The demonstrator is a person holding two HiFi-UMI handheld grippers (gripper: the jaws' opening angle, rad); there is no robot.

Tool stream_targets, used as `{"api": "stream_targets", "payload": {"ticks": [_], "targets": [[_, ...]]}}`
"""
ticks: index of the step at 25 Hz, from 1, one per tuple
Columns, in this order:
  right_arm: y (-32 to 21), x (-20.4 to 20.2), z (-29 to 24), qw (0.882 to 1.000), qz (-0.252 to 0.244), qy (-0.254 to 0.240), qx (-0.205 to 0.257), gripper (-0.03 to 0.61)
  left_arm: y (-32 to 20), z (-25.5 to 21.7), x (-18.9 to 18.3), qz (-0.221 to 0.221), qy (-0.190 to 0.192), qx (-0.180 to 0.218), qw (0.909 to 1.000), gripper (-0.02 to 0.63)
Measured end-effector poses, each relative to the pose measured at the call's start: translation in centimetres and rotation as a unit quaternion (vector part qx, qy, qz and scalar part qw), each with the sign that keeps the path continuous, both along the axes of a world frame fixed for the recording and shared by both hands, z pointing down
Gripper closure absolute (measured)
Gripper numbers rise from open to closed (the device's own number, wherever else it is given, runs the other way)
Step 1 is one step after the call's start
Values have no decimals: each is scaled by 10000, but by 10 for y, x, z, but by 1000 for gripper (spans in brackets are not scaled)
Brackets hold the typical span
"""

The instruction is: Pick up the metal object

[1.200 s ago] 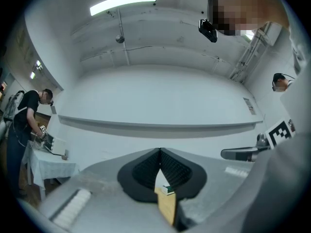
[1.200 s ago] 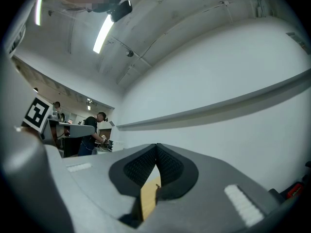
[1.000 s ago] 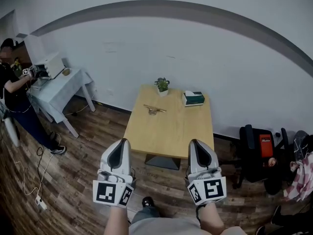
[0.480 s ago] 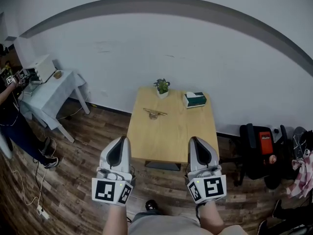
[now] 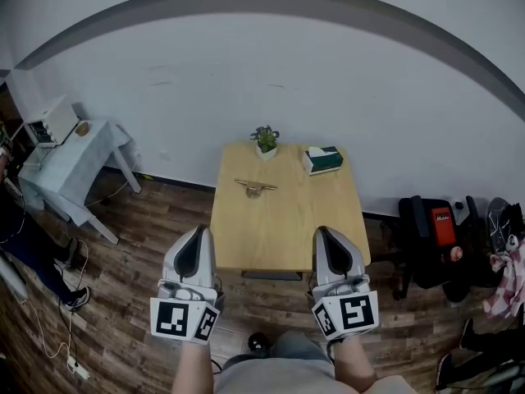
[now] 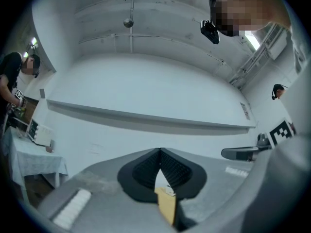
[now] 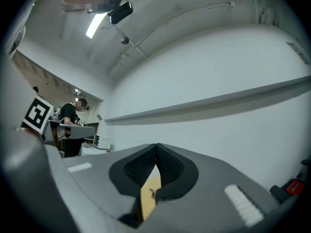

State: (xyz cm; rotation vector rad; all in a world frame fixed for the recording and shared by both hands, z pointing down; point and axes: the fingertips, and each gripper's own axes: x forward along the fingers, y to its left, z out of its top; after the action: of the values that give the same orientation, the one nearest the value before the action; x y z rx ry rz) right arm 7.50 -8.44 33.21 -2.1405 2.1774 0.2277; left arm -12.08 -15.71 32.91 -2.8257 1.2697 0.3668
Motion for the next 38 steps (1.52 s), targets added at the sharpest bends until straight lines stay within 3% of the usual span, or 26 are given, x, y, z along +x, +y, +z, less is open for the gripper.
{"api": "stream_targets", "payload": {"ticks": [12, 38], "targets": [[-20, 32, 6, 9995, 307, -53, -86, 577, -32, 9, 30, 236, 34, -134, 9996, 611], [-208, 111, -7, 9996, -297, 9, -7, 577, -193, 2, 106, -287, -39, -95, 9995, 611]]}}
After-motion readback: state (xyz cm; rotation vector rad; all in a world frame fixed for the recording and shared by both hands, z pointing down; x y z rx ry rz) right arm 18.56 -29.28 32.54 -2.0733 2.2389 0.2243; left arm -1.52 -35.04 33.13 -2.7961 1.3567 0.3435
